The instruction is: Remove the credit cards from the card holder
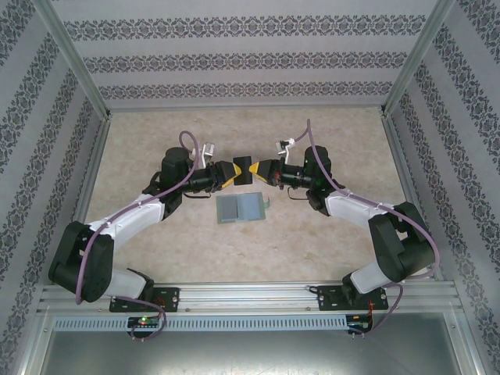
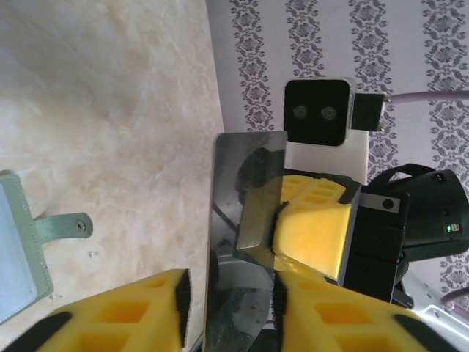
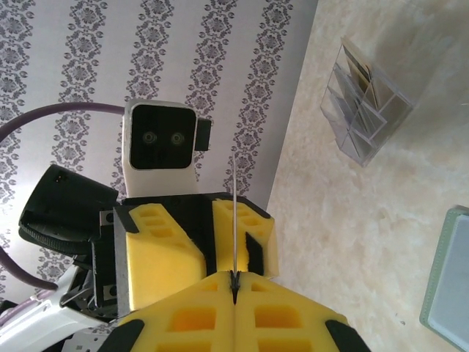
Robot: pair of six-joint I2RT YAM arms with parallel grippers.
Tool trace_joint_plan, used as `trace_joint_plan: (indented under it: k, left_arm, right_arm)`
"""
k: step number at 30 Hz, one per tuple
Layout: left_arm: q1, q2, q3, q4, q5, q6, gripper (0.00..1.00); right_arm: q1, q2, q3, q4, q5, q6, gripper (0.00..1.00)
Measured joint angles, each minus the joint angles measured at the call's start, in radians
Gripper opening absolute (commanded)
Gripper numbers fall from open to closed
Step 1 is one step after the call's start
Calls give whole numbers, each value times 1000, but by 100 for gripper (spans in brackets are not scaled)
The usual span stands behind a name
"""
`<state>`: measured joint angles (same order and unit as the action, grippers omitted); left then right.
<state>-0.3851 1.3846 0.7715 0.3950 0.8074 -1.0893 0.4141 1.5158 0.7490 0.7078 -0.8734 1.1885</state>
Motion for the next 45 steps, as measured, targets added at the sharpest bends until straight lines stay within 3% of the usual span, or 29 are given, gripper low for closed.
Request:
trace_joint_plan:
  k: [6, 8, 11, 14, 17, 24, 30, 39, 45]
  left_arm:
    - [0, -2, -3, 9, 0, -3, 8]
    - [-2, -12, -3, 7, -3, 6, 0]
    - [-1, -32, -3, -39, -32, 22, 0]
    - [-1, -44, 8, -146, -77, 52, 0]
    - [1, -45, 55, -325, -153, 97, 0]
    - [14, -45, 210, -724, -451, 195, 0]
    - [21, -32, 343, -991, -759, 204, 0]
    - [21, 121, 494, -1128, -1107, 66, 0]
    - [21, 261, 594, -1183, -1242, -32, 0]
  right_arm:
    - [-5, 0, 0, -2, -5, 13, 12]
    - [-6, 6, 0, -23, -6, 7, 28]
    - [-18, 11, -1, -60, -4, -21, 54]
    - [-45, 10, 0, -131, 3, -86, 69]
    - [-74, 4, 7, -261, 16, -186, 77]
    - [-100, -56, 38, -602, 176, -466, 88]
    - [-100, -122, 41, -758, 378, -619, 98]
    - [10, -141, 11, -773, 588, -711, 98]
    - [34, -141, 7, -772, 679, -732, 98]
